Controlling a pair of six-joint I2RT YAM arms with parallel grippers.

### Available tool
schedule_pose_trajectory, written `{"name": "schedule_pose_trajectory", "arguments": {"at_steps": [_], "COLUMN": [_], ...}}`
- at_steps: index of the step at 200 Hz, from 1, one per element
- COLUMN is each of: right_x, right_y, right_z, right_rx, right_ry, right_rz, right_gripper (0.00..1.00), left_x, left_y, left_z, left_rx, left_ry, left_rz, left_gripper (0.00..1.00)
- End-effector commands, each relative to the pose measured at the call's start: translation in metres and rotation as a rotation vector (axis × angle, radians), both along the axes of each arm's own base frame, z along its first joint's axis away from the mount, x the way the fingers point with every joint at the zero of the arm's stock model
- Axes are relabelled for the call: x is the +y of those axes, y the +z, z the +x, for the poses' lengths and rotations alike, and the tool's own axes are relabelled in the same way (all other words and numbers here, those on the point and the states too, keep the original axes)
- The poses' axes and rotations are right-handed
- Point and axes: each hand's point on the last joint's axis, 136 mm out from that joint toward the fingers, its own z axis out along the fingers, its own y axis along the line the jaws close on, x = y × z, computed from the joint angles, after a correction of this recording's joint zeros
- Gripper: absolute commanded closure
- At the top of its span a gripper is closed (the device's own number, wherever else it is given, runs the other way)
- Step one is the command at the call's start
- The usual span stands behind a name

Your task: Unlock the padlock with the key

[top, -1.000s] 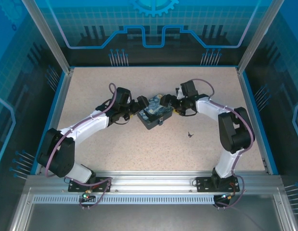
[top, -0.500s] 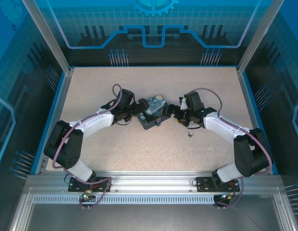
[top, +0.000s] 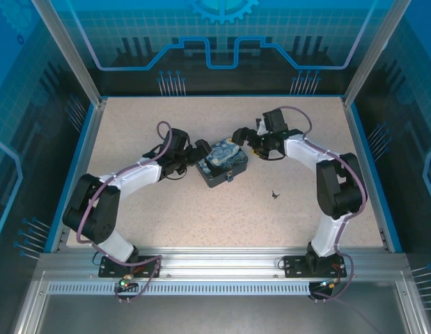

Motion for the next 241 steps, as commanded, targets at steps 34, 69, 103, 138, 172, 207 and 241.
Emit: {"name": "schedule_pose_trajectory", "arguments": {"at_steps": [34,69,103,138,172,207,241], "right_x": [0.037,0.048,0.062,0.028,-0.023,-0.059,-0.051], "right_y": [0.003,0.007,0.008,0.001,0.005,-0.002,0.007], "right_z": [-0.036,-0.071,-0.099,-0.108,-0.111,-0.123,-0.128], "right_rx": [0.043,0.047,0.055,0.037,0.007,0.024,0.012], "right_ry": [0.097,0.130,0.150,0.059,-0.041,-0.084,-0.054], "right_rz": [0.101,0.131,0.140,-0.001,-0.155,-0.200,-0.077], "right_gripper": [0.01,0.01,0.00,0.00,0.00,0.00,0.00], "left_x": [-0.005,-0.012,-0.019,-0.029,-0.031,-0.017,-0.008], "left_y": [-0.003,-0.014,-0.018,-0.019,-0.021,-0.026,-0.026], "left_z": [0.019,0.023,0.025,0.025,0.015,-0.001,-0.013], "left_rx": [0.018,0.039,0.040,0.039,0.035,0.024,0.001], "left_ry": [-0.016,-0.027,-0.031,-0.048,-0.047,-0.016,-0.010], "left_rz": [-0.090,-0.117,-0.141,-0.148,-0.155,-0.124,-0.109], "left_gripper": [0.01,0.01,0.01,0.01,0.01,0.01,0.01]}}
